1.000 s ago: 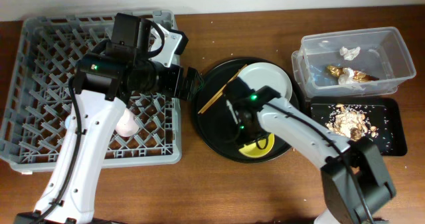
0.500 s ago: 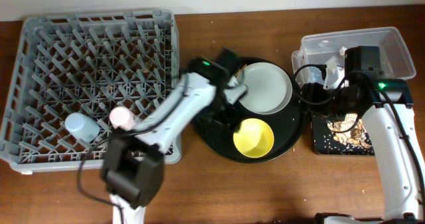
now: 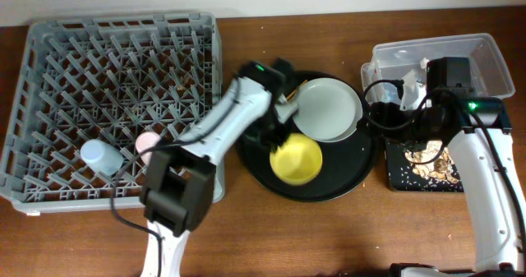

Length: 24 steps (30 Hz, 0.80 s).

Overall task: Sort waste into correct bins and load items into the dishwasher rack
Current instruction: 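Grasp the yellow bowl with the left gripper and place it in the rack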

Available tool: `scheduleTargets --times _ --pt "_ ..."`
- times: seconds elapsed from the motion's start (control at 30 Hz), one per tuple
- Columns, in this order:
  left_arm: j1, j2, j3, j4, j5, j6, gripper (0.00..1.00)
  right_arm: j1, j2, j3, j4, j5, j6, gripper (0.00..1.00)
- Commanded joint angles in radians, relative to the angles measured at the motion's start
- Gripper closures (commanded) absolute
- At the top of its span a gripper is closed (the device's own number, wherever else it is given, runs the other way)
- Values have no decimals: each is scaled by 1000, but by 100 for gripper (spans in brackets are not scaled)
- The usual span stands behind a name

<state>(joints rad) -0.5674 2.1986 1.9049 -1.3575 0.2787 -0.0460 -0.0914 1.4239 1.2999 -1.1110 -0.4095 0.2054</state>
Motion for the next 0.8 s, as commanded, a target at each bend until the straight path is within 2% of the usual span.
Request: scheduleTargets --times 0.0,0.07,0.1,0.17,0.2,0.23,0.27,0.33,0.4,0.5,0.6,0.77 --pt "242 -91 162 -55 284 43 100 -7 -8 10 -1 2 -7 24" --pt "378 -129 205 -76 295 43 100 -7 -8 10 -1 2 -7 23" --pt "463 -155 217 -97 244 42 100 -7 -8 10 0 2 -7 20" --pt "594 -214 220 -149 -224 -98 100 -7 -8 10 -1 2 -7 19" --pt "616 -227 220 -169 -461 -199 100 -7 -8 10 0 2 -7 19" --pt "629 -230 220 -202 -765 -356 100 -7 -8 10 0 2 -7 19" --pt "629 -229 216 -212 -949 -441 100 -7 -8 10 0 2 -7 18" --pt "629 -228 200 -179 -1143 -519 100 -7 -8 10 0 2 -7 18" --pt "626 -226 154 -69 -1292 -530 100 -7 -8 10 0 2 -7 17" --pt "626 -221 92 21 -1307 -530 100 -7 -8 10 0 2 -7 15" --pt "618 -216 -82 176 -1410 -529 100 -7 -8 10 0 2 -7 13" --pt "509 -216 -192 243 -1452 -530 100 -7 -8 10 0 2 -7 13"
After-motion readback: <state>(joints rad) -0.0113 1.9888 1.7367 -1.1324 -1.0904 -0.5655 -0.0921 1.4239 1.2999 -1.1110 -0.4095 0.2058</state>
